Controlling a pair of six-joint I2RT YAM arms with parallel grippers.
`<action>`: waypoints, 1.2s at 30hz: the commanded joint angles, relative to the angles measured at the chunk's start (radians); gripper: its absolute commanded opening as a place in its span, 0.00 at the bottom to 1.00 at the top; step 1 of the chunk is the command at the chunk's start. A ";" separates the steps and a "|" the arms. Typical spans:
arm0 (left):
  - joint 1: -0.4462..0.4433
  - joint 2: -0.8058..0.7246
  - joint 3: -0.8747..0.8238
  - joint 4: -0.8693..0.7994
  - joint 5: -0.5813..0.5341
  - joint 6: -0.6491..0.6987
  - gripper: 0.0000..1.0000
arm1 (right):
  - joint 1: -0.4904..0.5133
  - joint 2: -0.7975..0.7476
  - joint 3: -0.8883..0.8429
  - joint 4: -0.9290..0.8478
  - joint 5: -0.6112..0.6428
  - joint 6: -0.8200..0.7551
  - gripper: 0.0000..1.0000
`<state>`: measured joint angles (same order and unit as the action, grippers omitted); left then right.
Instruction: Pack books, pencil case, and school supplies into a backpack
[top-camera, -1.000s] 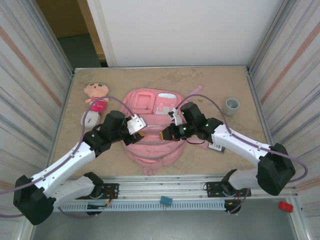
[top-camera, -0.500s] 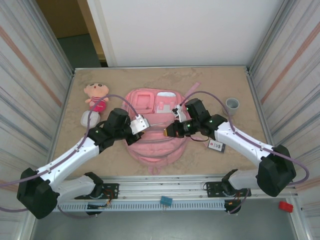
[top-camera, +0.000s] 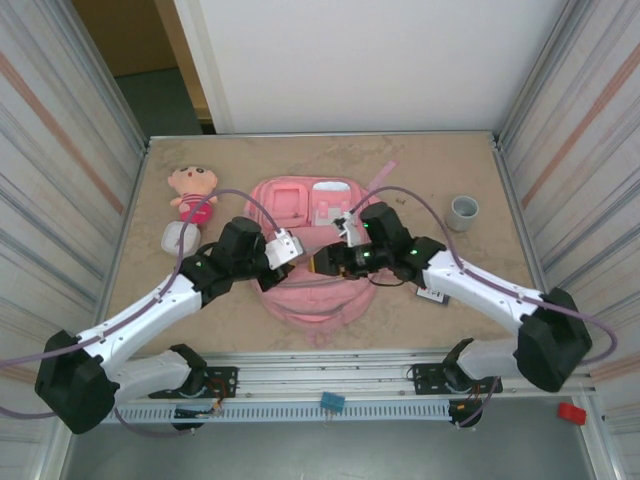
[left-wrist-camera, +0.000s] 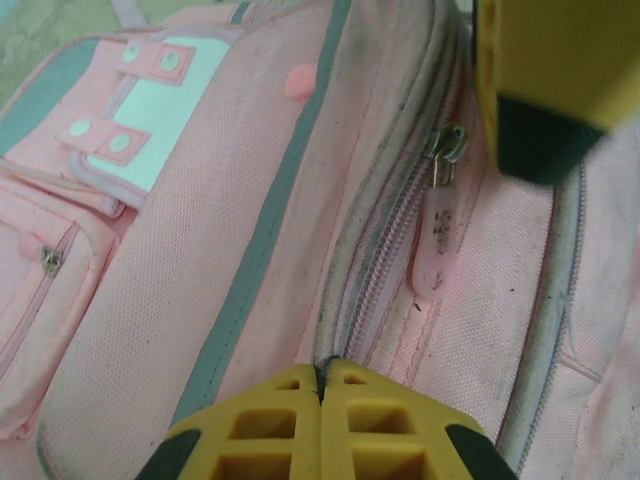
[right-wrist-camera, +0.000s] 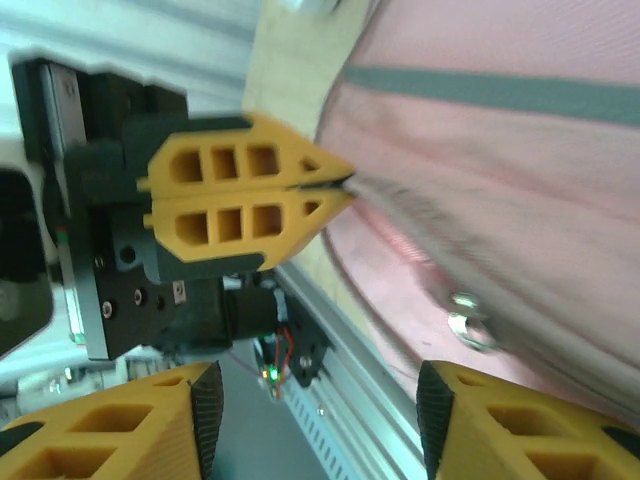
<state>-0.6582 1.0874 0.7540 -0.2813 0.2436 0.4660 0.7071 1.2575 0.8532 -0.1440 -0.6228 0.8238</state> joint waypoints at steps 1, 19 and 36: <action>-0.004 -0.042 -0.016 0.063 0.018 -0.023 0.00 | -0.078 -0.086 -0.080 0.059 0.029 0.106 0.58; -0.143 -0.168 -0.006 -0.031 -0.070 -0.645 0.51 | -0.161 0.004 -0.075 0.182 0.026 0.189 0.24; -0.193 0.012 -0.007 0.011 -0.106 -0.840 0.63 | -0.149 -0.031 -0.058 0.222 0.002 0.195 0.00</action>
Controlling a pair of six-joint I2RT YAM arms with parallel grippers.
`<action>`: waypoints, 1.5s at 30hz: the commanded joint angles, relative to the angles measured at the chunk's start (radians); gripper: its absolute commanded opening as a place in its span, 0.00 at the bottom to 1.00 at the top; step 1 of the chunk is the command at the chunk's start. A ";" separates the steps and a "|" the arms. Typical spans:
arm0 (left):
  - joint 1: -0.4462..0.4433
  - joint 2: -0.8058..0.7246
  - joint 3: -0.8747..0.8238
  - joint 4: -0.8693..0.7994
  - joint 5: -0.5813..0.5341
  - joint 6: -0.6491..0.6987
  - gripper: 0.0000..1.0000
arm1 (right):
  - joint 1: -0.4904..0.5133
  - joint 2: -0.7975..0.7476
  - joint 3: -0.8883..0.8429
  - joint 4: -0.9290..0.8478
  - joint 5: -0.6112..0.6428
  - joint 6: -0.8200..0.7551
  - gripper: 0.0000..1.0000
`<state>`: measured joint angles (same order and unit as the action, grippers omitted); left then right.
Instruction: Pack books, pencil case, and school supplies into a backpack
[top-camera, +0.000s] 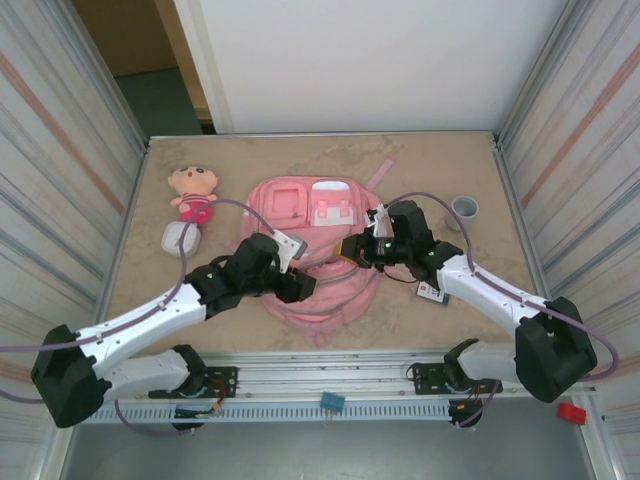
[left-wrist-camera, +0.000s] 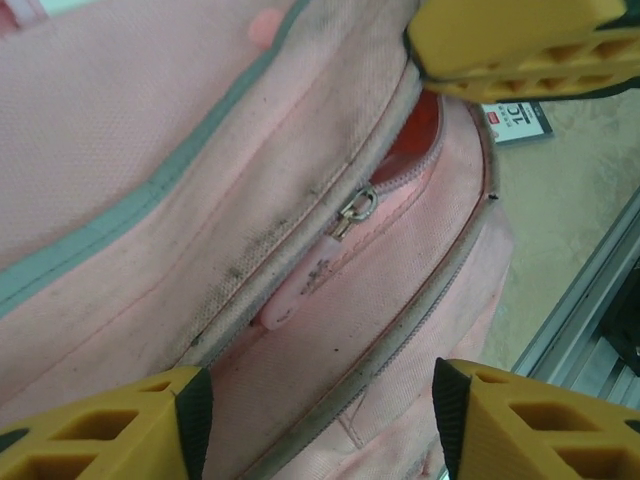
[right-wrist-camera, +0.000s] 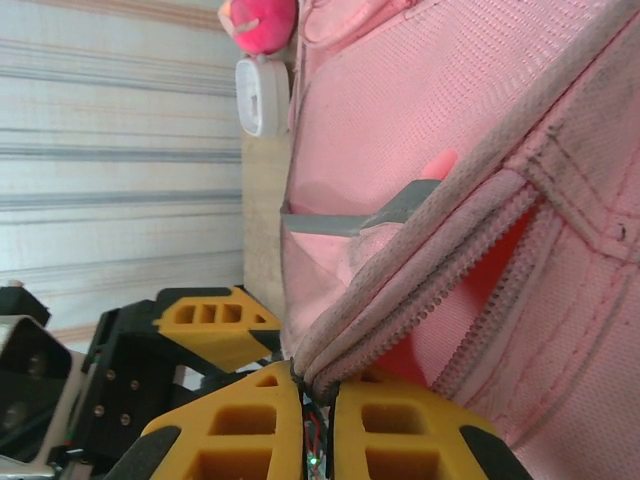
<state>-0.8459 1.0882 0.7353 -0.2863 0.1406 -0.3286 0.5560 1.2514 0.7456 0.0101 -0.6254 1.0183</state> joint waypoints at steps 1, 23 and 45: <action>-0.005 0.016 0.012 0.015 -0.013 -0.053 0.64 | 0.005 -0.029 0.053 0.067 0.005 0.000 0.00; -0.036 -0.158 -0.077 0.012 -0.026 -0.196 0.71 | 0.036 -0.039 0.104 0.062 0.008 -0.009 0.00; -0.037 0.052 -0.014 0.332 -0.111 -0.162 0.54 | 0.079 -0.040 0.116 0.058 -0.007 -0.012 0.00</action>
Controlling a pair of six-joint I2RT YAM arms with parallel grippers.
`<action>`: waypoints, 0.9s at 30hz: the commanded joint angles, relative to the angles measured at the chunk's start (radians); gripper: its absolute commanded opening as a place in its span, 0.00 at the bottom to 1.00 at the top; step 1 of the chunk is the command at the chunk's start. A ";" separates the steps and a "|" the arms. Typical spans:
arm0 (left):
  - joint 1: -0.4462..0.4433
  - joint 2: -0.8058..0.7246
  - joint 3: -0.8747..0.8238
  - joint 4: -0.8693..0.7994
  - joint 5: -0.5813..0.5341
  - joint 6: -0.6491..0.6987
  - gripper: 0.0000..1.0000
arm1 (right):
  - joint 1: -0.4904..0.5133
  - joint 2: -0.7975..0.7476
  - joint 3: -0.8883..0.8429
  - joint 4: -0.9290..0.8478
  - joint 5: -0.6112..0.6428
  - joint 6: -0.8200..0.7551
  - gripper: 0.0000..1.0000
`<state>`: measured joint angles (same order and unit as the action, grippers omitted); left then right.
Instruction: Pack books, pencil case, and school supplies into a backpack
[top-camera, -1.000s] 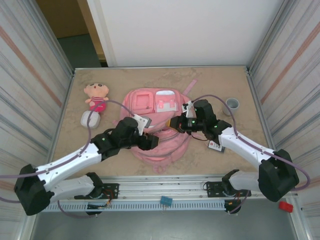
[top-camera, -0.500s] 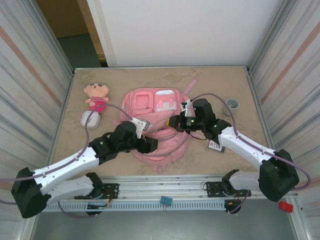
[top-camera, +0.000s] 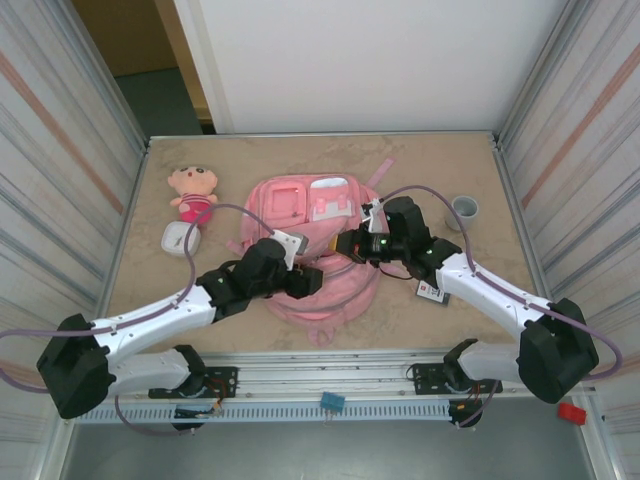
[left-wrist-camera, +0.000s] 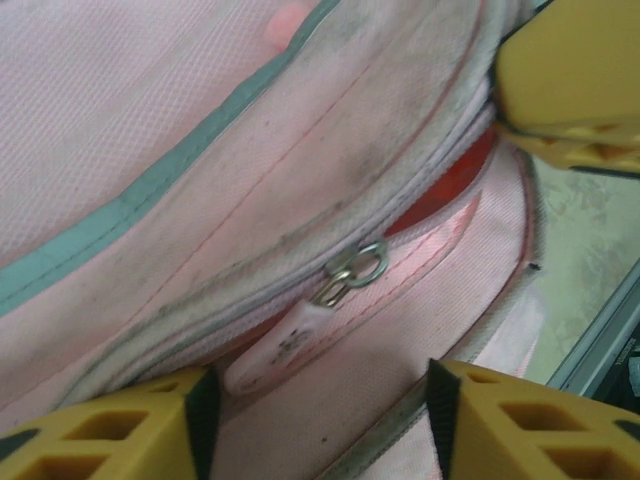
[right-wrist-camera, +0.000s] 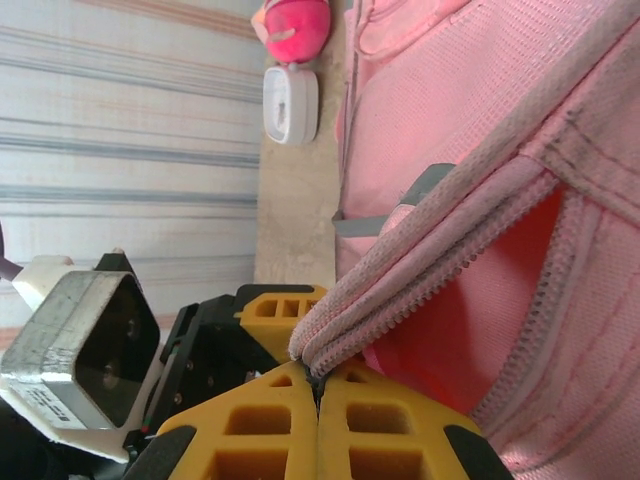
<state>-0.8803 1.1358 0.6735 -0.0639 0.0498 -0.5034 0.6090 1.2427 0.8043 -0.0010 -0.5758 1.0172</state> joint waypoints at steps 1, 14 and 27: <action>-0.002 0.004 0.050 0.104 -0.028 0.015 0.51 | 0.026 -0.031 0.058 0.069 -0.057 -0.012 0.00; -0.003 0.032 0.046 0.051 -0.121 0.041 0.04 | 0.018 -0.045 0.055 0.045 -0.048 -0.028 0.00; 0.000 -0.193 -0.087 -0.039 -0.124 0.090 0.00 | -0.104 -0.060 -0.042 0.116 -0.071 0.026 0.00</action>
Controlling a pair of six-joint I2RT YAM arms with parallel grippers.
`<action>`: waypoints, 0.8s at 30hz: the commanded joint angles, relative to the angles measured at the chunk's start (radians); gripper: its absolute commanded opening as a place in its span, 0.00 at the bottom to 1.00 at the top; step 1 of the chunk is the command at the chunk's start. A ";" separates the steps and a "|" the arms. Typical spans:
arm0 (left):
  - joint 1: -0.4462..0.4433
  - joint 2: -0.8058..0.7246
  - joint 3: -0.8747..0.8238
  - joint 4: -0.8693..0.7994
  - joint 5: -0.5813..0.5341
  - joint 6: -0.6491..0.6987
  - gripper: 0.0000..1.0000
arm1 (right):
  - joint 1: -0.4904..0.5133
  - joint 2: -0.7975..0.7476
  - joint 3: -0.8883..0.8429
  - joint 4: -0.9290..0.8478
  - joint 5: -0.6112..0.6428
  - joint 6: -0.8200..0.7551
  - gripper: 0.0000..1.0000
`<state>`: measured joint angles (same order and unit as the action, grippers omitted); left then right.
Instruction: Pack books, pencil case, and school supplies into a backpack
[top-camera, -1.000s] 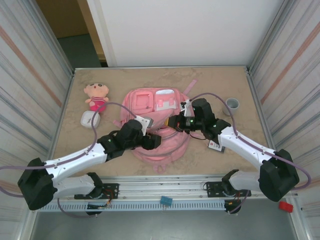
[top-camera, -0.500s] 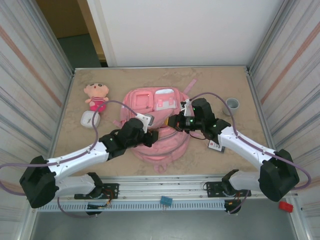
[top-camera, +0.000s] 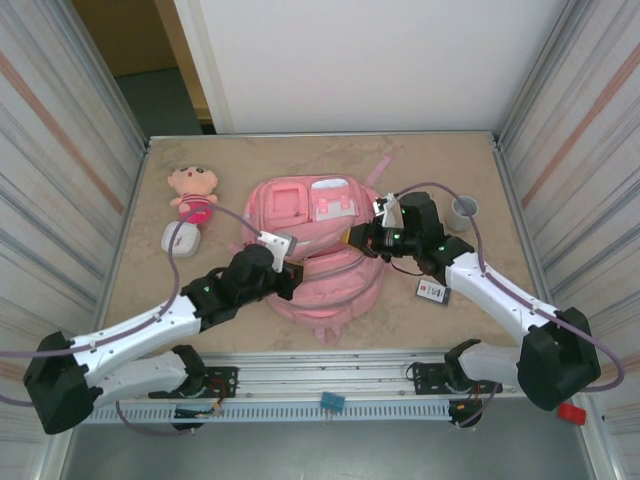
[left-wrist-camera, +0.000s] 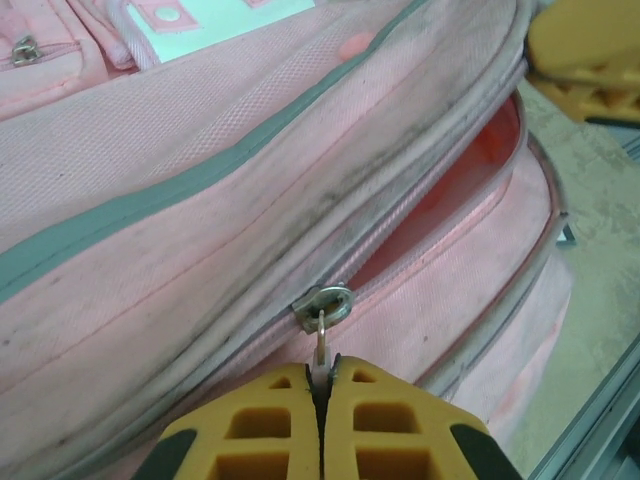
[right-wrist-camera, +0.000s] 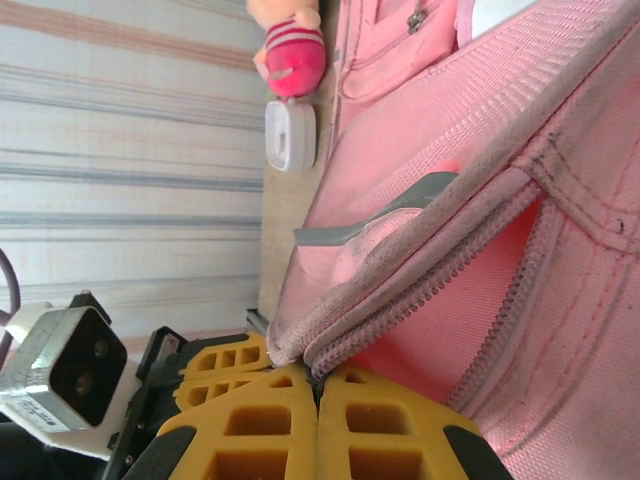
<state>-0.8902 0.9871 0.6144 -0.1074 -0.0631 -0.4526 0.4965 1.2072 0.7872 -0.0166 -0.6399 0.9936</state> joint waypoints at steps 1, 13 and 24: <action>0.009 -0.045 -0.030 0.032 0.007 0.049 0.00 | 0.024 -0.021 -0.035 0.167 0.012 0.074 0.04; 0.008 0.069 0.027 0.195 0.172 0.095 0.00 | 0.220 0.067 -0.096 0.394 0.273 0.260 0.47; 0.096 -0.051 -0.022 -0.050 0.026 0.057 0.00 | 0.058 0.040 0.009 0.128 0.081 0.030 0.00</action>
<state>-0.8452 0.9970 0.5999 -0.0746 0.0097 -0.3809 0.6304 1.2968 0.7322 0.2115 -0.4957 1.1442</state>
